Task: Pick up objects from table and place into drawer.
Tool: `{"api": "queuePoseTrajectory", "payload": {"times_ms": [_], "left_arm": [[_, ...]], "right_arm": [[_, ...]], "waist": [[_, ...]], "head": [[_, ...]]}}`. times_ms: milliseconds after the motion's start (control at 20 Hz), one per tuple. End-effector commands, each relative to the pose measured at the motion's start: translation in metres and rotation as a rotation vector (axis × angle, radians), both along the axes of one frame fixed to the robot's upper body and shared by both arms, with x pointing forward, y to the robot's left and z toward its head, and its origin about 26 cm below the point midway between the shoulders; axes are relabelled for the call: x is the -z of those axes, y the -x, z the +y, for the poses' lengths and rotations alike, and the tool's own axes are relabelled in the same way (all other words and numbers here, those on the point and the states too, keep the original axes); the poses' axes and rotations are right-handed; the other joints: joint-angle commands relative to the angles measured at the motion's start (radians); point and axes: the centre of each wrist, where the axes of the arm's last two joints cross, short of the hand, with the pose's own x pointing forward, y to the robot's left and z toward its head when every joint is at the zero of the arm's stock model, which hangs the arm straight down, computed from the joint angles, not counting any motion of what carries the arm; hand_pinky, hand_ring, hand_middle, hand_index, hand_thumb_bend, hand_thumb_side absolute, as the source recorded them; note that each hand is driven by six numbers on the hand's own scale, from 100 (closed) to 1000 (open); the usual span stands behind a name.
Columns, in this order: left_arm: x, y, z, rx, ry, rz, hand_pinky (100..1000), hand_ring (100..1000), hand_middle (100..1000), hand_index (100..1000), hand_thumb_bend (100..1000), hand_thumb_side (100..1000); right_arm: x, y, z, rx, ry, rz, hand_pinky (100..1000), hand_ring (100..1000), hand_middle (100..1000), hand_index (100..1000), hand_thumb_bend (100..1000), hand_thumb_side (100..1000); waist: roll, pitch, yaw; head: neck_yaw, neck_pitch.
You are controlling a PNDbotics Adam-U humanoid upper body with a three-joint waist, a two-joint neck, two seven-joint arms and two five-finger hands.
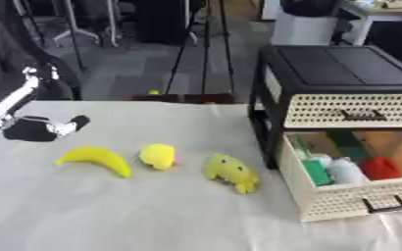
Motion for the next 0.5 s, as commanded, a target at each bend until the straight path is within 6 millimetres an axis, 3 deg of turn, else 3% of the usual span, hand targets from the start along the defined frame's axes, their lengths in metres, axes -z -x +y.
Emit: {"api": "queuePoseTrajectory", "payload": {"times_ms": [50, 250, 500], "left_arm": [[-0.012, -0.011, 0.028, -0.056, -0.212, 0.113, 702, 669, 693, 801, 473, 141], [-0.001, -0.031, 0.045, -0.092, -0.271, 0.209, 703, 673, 687, 797, 450, 125], [0.020, -0.046, 0.050, -0.106, -0.270, 0.279, 691, 652, 658, 781, 417, 121]], "right_arm": [[-0.012, -0.002, 0.002, -0.033, 0.005, -0.028, 162, 236, 321, 697, 100, 1000], [-0.015, -0.004, 0.006, -0.056, 0.003, -0.031, 161, 234, 319, 695, 100, 1000], [-0.017, -0.006, 0.009, -0.069, 0.000, -0.032, 160, 233, 319, 694, 100, 1000]], "waist": [[0.002, -0.007, -0.011], [0.004, -0.001, -0.034], [0.004, 0.006, -0.048]], "head": [[0.015, -0.008], [0.027, -0.015], [0.033, -0.018]]}}
